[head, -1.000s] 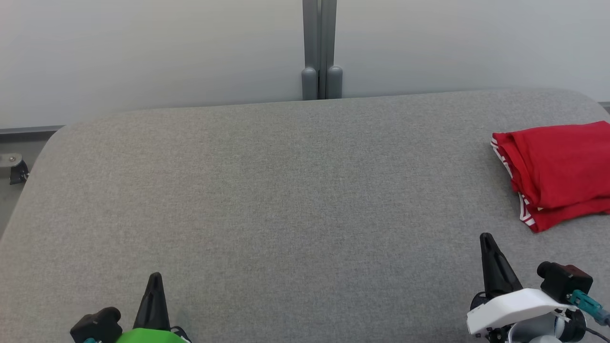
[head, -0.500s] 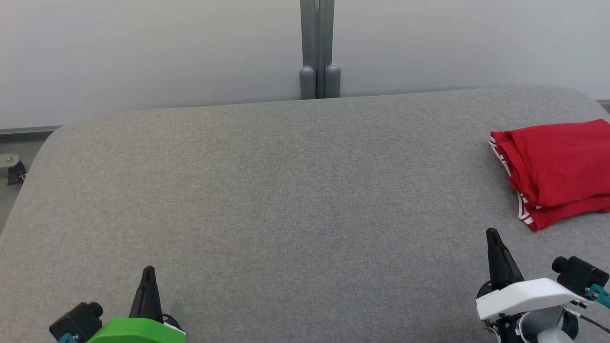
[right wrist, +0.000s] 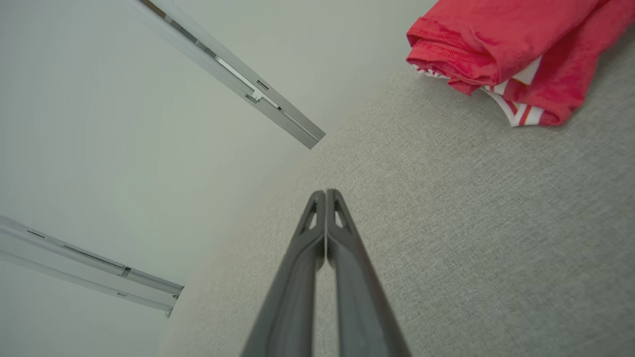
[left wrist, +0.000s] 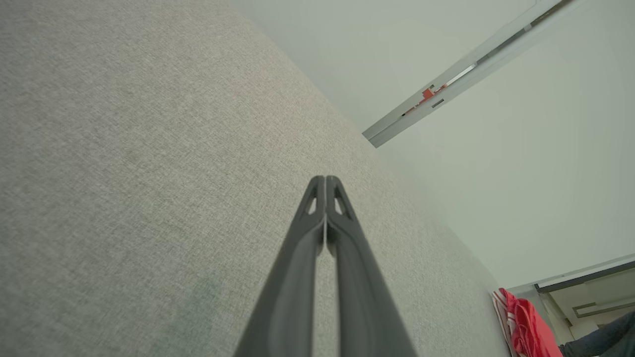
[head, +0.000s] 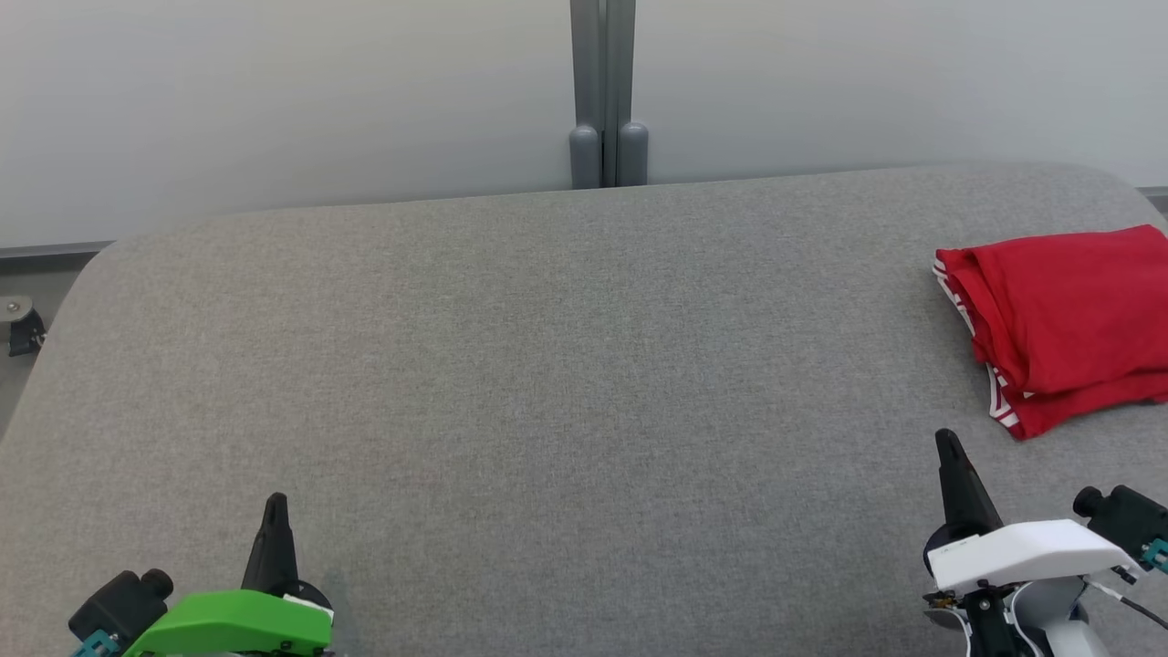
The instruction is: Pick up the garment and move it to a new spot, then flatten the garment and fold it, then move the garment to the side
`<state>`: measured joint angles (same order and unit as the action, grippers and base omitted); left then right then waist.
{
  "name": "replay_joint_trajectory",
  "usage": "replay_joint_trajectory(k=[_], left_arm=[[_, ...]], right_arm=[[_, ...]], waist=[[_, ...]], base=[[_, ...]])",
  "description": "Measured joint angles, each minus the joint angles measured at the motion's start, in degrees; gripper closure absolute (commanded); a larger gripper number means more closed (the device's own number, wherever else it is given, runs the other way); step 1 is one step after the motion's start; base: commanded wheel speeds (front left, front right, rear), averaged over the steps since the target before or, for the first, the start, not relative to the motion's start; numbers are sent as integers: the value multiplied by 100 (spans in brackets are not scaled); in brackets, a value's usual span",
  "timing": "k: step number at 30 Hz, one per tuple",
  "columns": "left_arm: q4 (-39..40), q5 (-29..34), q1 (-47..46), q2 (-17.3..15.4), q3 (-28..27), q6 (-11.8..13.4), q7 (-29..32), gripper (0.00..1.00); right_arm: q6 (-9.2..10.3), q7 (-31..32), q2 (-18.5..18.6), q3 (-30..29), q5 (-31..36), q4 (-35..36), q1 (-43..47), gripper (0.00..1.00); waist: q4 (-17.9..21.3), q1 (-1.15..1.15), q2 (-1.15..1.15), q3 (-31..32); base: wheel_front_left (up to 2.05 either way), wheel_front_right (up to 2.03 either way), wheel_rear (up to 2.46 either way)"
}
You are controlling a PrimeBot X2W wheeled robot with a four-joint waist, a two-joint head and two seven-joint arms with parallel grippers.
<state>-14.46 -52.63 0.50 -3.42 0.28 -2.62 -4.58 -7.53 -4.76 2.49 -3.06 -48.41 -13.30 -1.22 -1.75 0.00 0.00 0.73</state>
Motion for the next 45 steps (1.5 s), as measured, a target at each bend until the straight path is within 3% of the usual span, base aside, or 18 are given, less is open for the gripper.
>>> replay_joint_trajectory(k=[45], left_arm=[[21, -2438, -382, 35, -417, -297, 699, 100]], right_arm=[[4, 699, 13, -211, -2708, -40, -277, 100]], waist=[[93, 0, 0, -48]], base=[[0, 0, 0]])
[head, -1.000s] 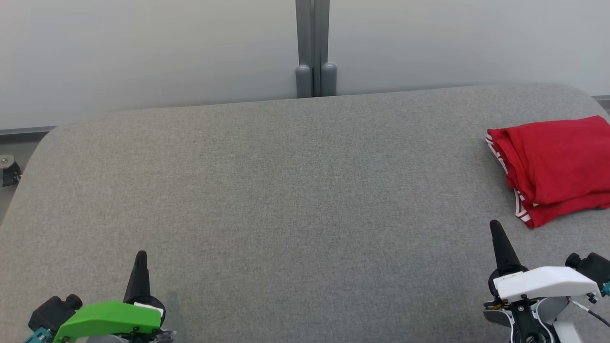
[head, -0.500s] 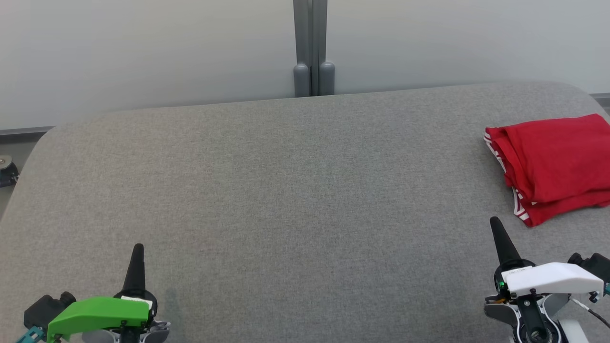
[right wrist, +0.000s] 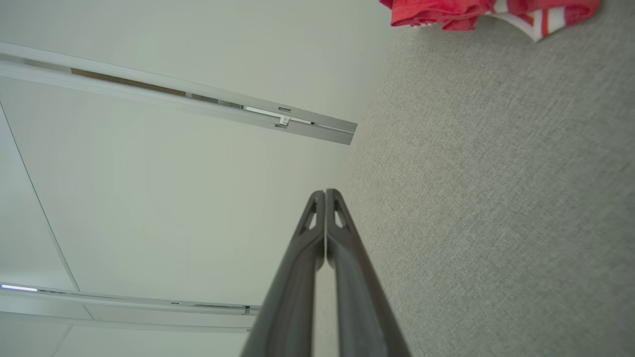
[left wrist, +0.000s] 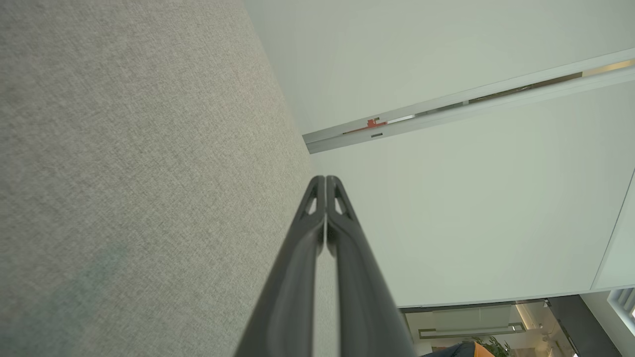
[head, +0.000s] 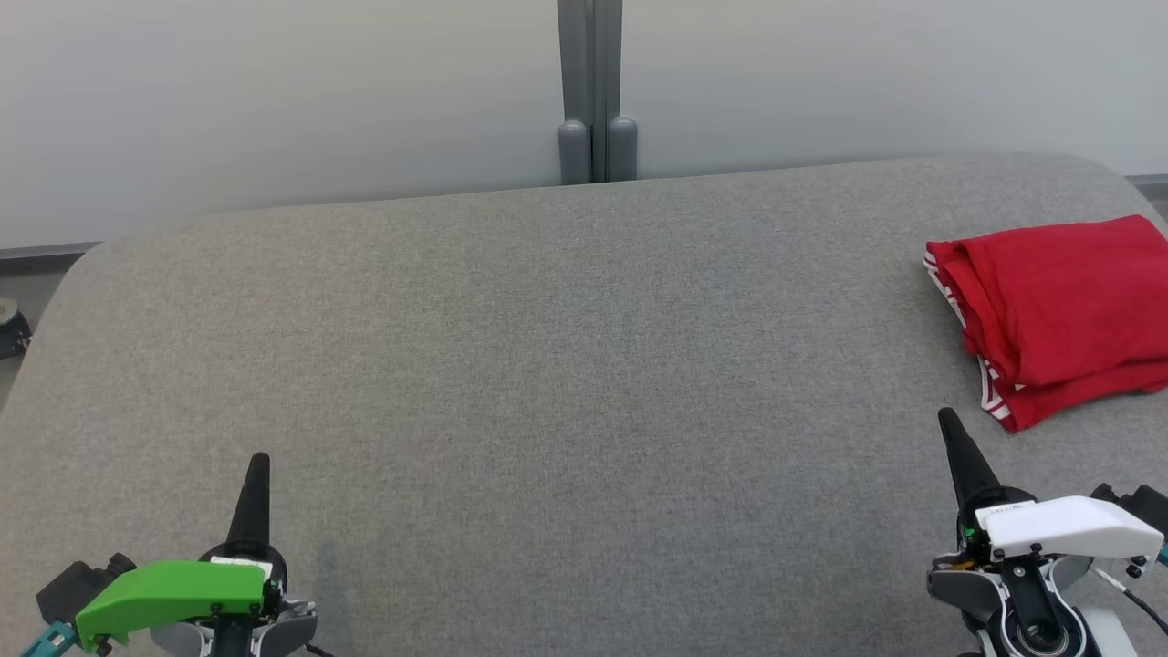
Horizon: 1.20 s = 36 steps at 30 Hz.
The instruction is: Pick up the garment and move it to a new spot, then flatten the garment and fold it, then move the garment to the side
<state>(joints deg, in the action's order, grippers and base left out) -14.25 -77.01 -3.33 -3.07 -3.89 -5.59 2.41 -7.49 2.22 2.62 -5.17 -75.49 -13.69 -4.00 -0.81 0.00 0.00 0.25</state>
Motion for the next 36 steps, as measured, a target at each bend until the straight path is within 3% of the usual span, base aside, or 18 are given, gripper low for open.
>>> replay_joint_trajectory(k=[36], left_arm=[[9, -1392, -219, 16, -241, -155, 386, 100]], right_arm=[[1, 401, 13, -125, -1545, -25, -179, 100]], waist=[[74, 0, 0, -39]], base=[[0, 0, 0]])
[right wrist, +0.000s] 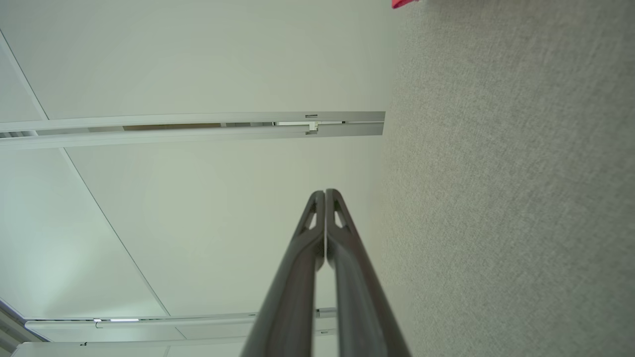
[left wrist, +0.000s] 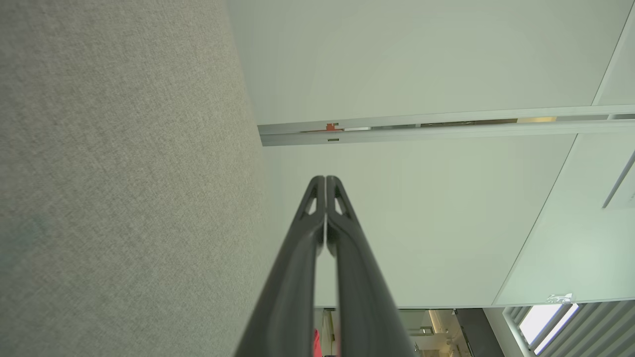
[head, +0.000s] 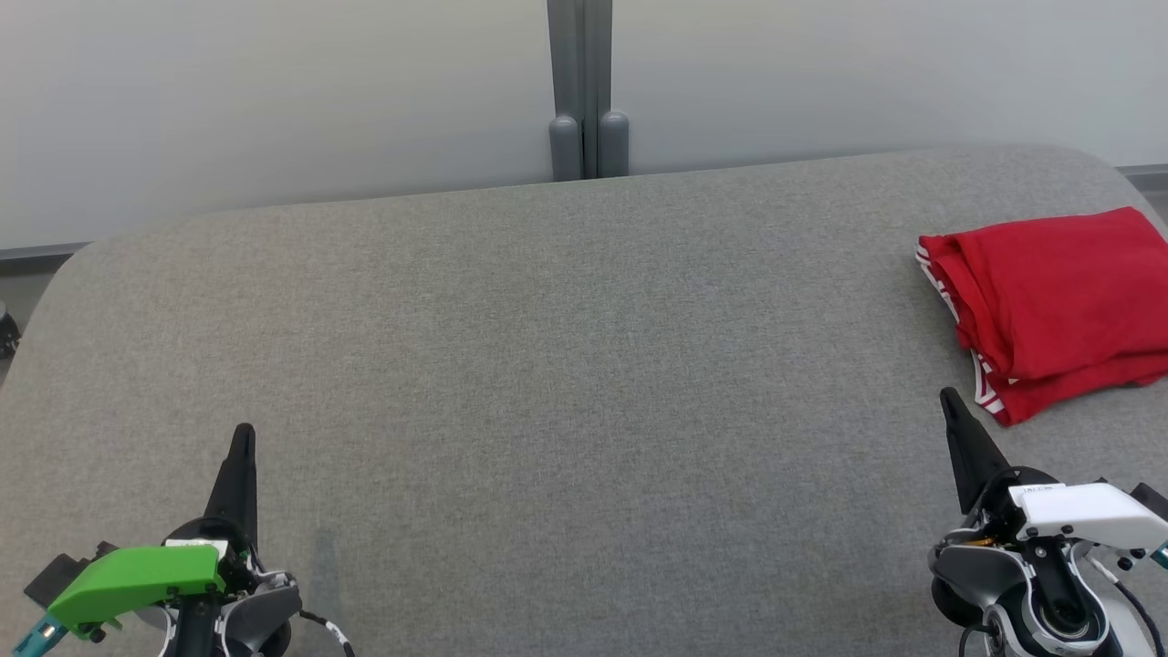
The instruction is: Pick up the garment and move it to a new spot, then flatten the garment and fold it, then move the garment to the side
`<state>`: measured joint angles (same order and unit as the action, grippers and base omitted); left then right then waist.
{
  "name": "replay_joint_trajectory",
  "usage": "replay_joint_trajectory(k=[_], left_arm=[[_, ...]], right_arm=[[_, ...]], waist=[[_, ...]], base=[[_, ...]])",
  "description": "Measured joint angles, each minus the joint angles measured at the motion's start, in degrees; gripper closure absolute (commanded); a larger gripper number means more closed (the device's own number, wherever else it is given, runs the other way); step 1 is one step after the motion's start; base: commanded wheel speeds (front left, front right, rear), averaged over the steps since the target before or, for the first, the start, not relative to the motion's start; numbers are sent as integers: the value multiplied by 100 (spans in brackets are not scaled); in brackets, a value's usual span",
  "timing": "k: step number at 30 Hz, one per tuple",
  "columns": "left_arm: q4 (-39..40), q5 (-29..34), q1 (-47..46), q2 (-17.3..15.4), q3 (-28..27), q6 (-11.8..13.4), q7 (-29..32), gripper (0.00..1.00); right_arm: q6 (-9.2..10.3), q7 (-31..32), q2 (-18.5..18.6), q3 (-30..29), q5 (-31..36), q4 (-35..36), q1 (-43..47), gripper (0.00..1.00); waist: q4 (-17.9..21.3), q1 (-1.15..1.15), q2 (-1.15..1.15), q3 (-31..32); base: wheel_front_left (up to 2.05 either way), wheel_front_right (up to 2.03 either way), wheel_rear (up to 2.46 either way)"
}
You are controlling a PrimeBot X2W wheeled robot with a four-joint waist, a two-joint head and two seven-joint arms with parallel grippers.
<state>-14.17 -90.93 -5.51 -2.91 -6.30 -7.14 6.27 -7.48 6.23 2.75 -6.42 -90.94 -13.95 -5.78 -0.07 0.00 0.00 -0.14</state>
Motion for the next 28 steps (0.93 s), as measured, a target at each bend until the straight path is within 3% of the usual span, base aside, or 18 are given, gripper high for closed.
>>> replay_joint_trajectory(k=[28], left_arm=[[2, -132, -45, 4, -24, -24, 27, 100]], right_arm=[[0, 31, 1, -10, -127, -2, -27, 100]], waist=[[7, 0, 0, -3]], base=[[0, 0, 0]])
